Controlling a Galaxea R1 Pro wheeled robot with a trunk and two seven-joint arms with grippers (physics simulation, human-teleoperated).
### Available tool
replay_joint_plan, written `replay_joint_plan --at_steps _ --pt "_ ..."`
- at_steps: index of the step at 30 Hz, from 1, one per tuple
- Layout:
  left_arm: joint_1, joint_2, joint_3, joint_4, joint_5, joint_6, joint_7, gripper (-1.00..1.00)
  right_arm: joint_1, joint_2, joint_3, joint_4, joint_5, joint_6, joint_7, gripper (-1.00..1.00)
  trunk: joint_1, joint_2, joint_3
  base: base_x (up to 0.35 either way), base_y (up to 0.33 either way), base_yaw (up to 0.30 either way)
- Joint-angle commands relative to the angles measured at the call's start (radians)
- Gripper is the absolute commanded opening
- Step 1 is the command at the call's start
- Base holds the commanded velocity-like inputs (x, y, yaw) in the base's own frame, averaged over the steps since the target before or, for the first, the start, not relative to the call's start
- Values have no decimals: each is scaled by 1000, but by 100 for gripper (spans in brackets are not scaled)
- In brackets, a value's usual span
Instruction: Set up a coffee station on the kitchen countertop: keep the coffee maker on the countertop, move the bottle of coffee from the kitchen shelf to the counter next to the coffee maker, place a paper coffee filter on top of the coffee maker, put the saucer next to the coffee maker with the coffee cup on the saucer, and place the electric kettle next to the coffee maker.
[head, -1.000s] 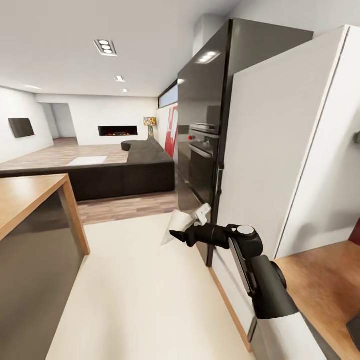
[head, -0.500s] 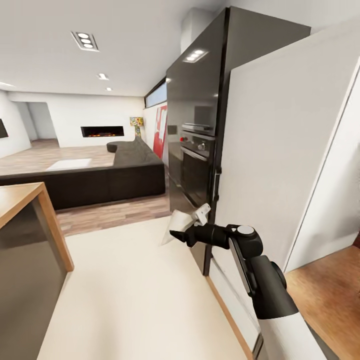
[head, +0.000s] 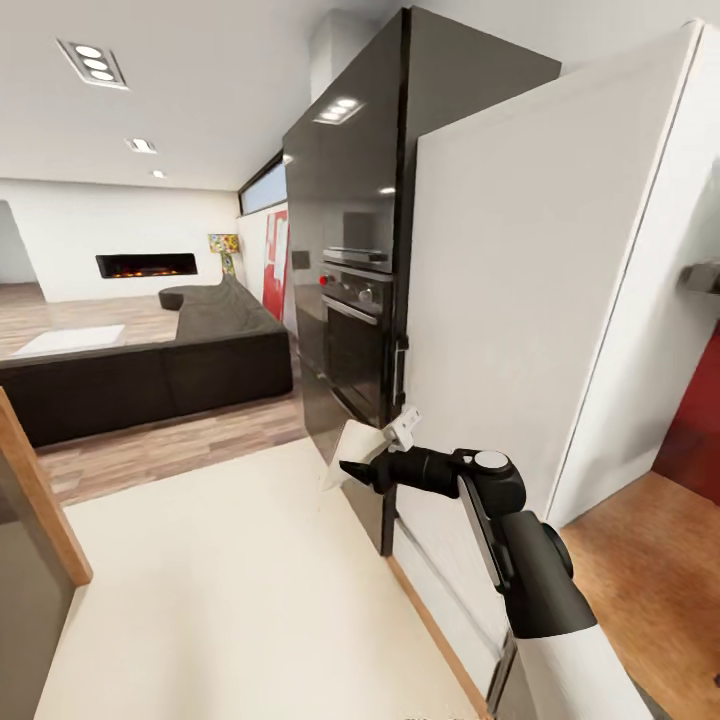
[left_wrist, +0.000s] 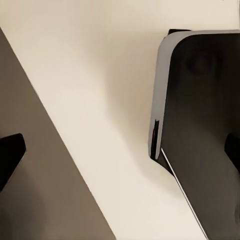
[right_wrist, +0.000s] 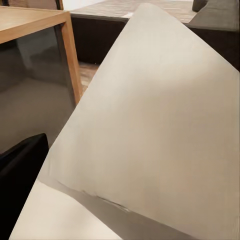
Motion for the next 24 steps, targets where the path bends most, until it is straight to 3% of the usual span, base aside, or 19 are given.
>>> replay_joint_plan --at_steps 1,24 --pt "1 0 1 -2 5 -1 1 100 0 1 -1 -1 10 2 8 -100 0 -1 0 2 2 -285" --pt "1 -2 1 -2 5 -1 1 100 -1 1 -1 -1 10 2 8 -100 0 -1 0 0 0 -285"
